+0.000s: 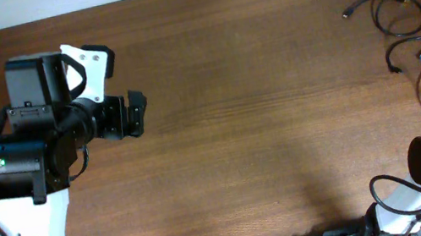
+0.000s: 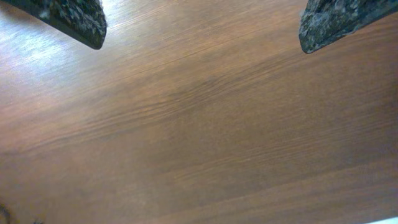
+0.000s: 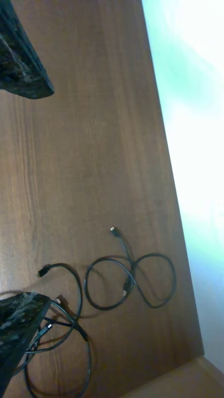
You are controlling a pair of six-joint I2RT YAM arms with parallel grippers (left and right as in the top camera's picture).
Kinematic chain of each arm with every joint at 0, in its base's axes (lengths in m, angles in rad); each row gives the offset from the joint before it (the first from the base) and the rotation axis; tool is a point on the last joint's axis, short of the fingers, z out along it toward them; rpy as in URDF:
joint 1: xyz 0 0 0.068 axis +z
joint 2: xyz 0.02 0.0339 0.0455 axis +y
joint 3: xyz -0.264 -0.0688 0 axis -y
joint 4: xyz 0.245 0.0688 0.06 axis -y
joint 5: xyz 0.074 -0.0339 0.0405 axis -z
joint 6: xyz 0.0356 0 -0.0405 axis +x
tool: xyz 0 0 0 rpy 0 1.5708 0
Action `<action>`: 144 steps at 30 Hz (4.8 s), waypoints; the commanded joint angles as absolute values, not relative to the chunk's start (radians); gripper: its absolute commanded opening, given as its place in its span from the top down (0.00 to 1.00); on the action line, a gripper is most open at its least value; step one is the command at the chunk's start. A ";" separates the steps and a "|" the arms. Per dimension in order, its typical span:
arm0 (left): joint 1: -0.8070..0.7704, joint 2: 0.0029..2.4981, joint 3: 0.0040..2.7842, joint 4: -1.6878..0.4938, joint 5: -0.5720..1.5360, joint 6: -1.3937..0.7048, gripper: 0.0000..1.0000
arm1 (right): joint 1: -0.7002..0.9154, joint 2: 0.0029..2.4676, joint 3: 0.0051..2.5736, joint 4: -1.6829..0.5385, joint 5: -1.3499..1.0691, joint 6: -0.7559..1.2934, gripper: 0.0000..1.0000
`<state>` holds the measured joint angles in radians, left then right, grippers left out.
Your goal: Untangle cables
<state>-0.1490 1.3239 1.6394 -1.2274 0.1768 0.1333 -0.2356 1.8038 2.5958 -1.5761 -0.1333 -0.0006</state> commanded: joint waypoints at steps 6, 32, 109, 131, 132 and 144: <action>-0.146 1.240 1.361 -1.011 0.148 0.268 0.01 | -0.236 1.809 2.602 -1.578 -0.139 -0.004 0.01; -0.146 0.320 0.173 -0.005 0.133 0.233 0.01 | -0.236 1.809 2.602 -1.578 -0.139 -0.004 0.01; -0.047 0.005 0.009 -0.084 -0.007 0.031 0.01 | -0.236 1.809 2.602 -1.578 -0.139 -0.004 0.01; -0.047 0.005 0.009 -0.084 -0.007 0.031 0.01 | -0.194 1.809 2.601 -1.568 -0.128 0.000 0.01; -0.047 0.005 0.009 -0.084 -0.007 0.031 0.01 | -0.177 1.809 2.601 -1.550 -0.128 0.000 0.01; -0.047 0.005 0.009 -0.084 -0.007 0.031 0.01 | 0.013 1.807 2.367 -1.326 -0.123 0.000 0.01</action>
<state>-0.0528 0.0139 0.0120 -0.0792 -0.0010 0.0113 -0.0338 1.8053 2.4542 -1.3659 -0.1295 -0.0006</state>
